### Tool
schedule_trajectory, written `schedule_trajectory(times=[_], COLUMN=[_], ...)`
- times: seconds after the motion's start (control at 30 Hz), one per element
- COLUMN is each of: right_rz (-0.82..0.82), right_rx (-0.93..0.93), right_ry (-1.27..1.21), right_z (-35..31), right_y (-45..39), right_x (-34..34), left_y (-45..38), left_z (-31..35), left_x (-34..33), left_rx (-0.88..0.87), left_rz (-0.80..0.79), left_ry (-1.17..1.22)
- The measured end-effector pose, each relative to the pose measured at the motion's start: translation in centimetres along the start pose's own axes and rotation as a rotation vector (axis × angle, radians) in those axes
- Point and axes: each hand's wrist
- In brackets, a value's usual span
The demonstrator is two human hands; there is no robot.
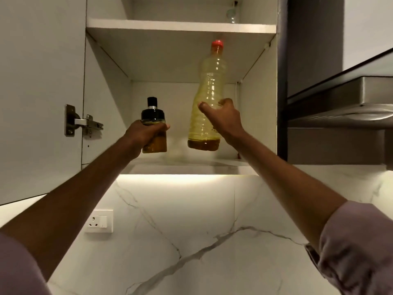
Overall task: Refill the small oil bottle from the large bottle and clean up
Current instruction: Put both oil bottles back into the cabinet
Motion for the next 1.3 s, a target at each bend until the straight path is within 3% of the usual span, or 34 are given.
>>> schedule_trajectory(times=[0.3, 0.97, 1.1, 1.2, 1.3], right_rz=[-0.044, -0.176, -0.109, -0.03, 0.013], right_rx=[-0.056, -0.051, -0.01, 0.068, 0.133], right_ry=[0.109, 0.143, 0.185, 0.219, 0.262], right_z=[4.8, 5.5, 4.8, 3.9, 2.2], right_y=[-2.2, -1.2, -0.2, 1.1, 2.5], right_x=[-3.6, -4.2, -3.3, -2.1, -0.8], left_y=[-3.7, -3.9, -2.6, -1.7, 0.8], left_z=[-3.3, -3.8, -3.3, -3.0, -0.7], left_x=[-1.6, -1.1, -0.6, 0.3, 1.4], left_rx=[0.056, 0.095, 0.088, 0.102, -0.011], left_rz=[-0.024, -0.095, -0.124, -0.012, 0.104], left_ry=[-0.073, -0.185, -0.333, -0.629, -0.833])
Point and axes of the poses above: each hand's wrist, its own y-axis away from the middle knuckle, its own x-axis out of the back of the hand, z = x × y, and after that the axes turned 6 degrees about z, right-handed
